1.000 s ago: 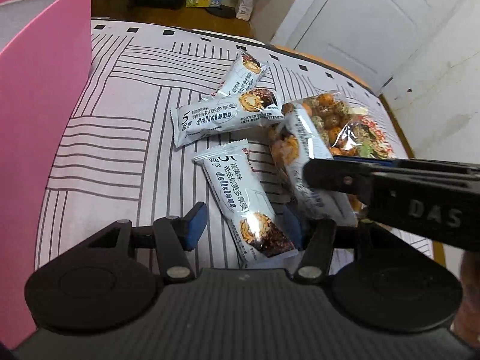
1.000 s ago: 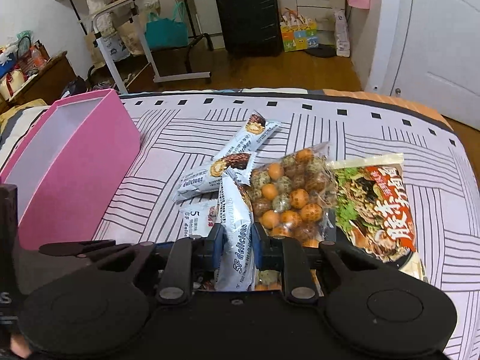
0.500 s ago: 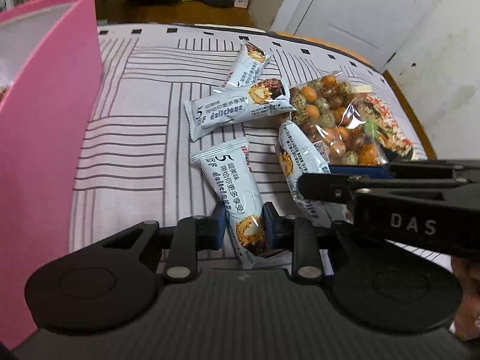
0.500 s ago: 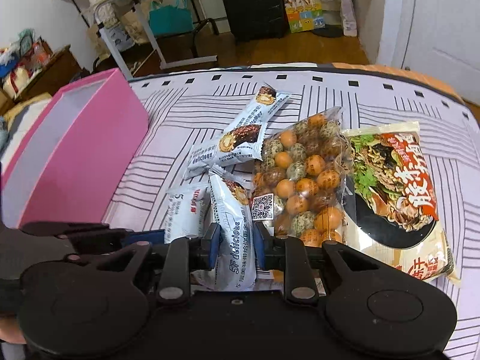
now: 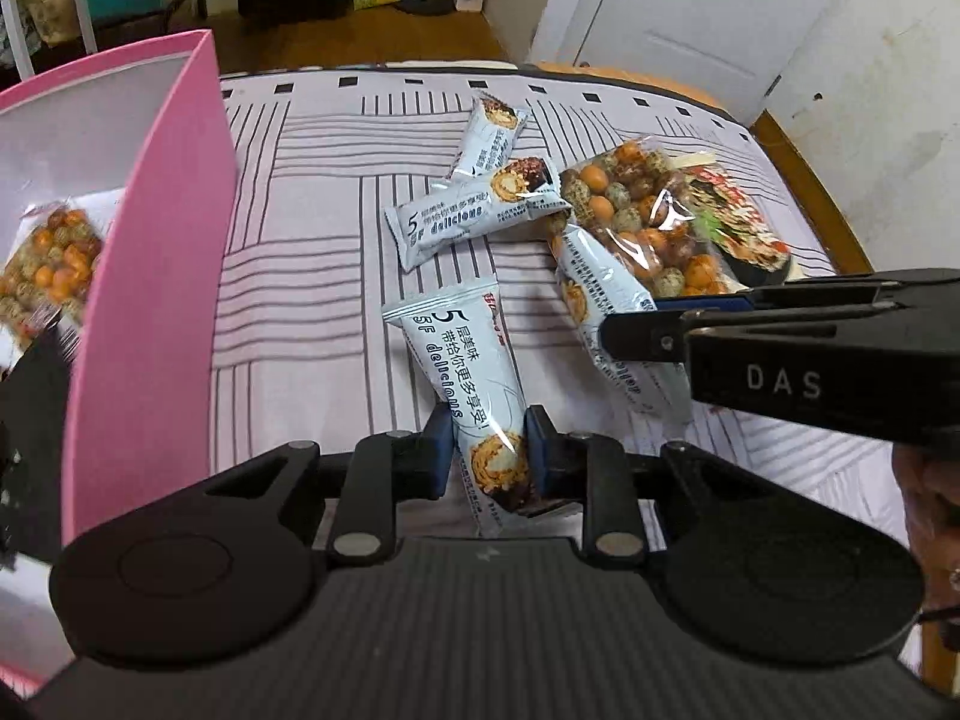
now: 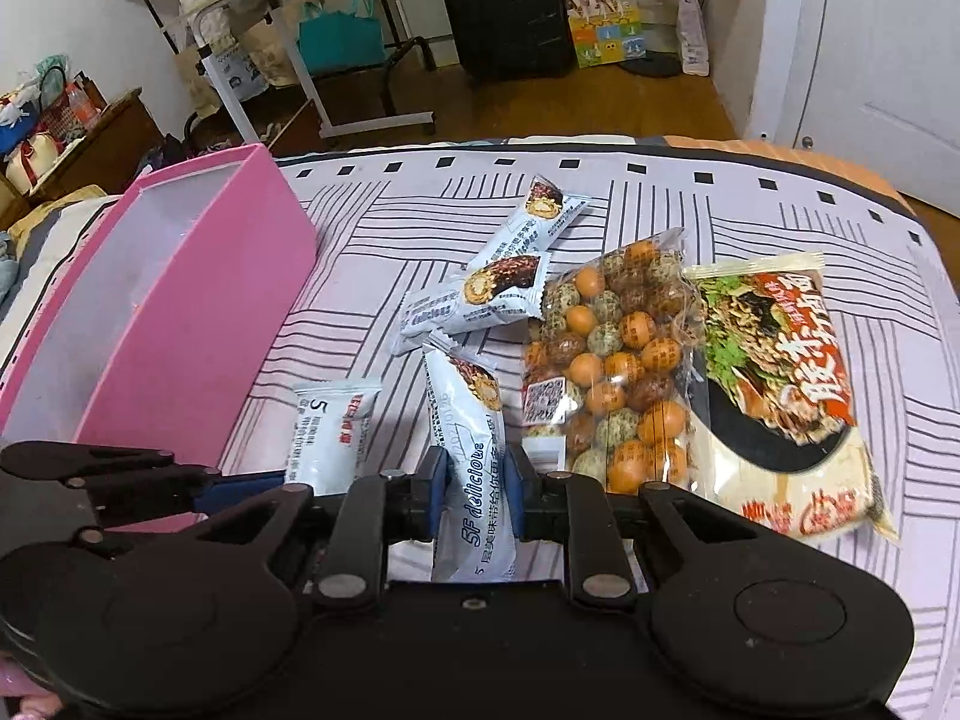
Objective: Organize snacks
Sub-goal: 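Carry both white wafer bars over the pink box with both tools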
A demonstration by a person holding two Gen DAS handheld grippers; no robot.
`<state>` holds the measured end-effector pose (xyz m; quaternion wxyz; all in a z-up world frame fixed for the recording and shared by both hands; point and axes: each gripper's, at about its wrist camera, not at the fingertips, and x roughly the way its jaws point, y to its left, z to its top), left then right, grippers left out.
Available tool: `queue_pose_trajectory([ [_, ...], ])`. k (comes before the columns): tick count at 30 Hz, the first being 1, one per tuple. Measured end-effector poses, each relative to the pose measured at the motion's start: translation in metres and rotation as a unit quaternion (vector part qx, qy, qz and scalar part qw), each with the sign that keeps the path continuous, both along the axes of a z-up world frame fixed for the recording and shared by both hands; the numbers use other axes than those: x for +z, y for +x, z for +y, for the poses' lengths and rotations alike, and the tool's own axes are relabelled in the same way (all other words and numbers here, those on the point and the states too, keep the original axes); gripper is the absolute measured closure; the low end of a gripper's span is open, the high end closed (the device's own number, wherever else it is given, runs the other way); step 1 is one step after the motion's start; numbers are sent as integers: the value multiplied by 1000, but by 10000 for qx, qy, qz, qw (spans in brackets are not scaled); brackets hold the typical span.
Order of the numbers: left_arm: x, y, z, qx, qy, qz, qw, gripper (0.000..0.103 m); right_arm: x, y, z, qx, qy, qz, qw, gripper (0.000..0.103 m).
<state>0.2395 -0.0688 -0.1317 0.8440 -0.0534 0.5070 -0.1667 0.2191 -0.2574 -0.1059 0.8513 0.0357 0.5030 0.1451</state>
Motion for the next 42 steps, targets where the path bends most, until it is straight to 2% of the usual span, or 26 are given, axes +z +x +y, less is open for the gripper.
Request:
queue_pose_trajectory([
  [6, 21, -23, 11, -151, -87, 131, 9998, 79, 17, -26, 3, -18, -123, 6, 9999, 79],
  [13, 39, -59, 28, -307, -371, 298, 9984, 79, 30, -59, 6, 20, 8, 203, 9998, 79],
  [21, 62, -96, 62, -399, -550, 231, 9974, 79, 61, -99, 27, 497, 89, 232, 9985, 79],
  [28, 86, -120, 103, -269, -665, 113, 9974, 79, 88, -119, 52, 920, 354, 211, 9949, 79],
  [33, 109, -131, 130, -92, -694, -233, 9973, 79, 104, -123, 70, 1172, 552, 108, 9915, 79],
  [38, 122, -129, 156, 159, -711, -508, 9960, 79, 116, -117, 94, 1429, 571, -170, 9879, 79],
  [42, 122, -117, 178, 467, -715, -586, 9946, 79, 116, -100, 113, 1640, 669, -368, 9835, 79],
])
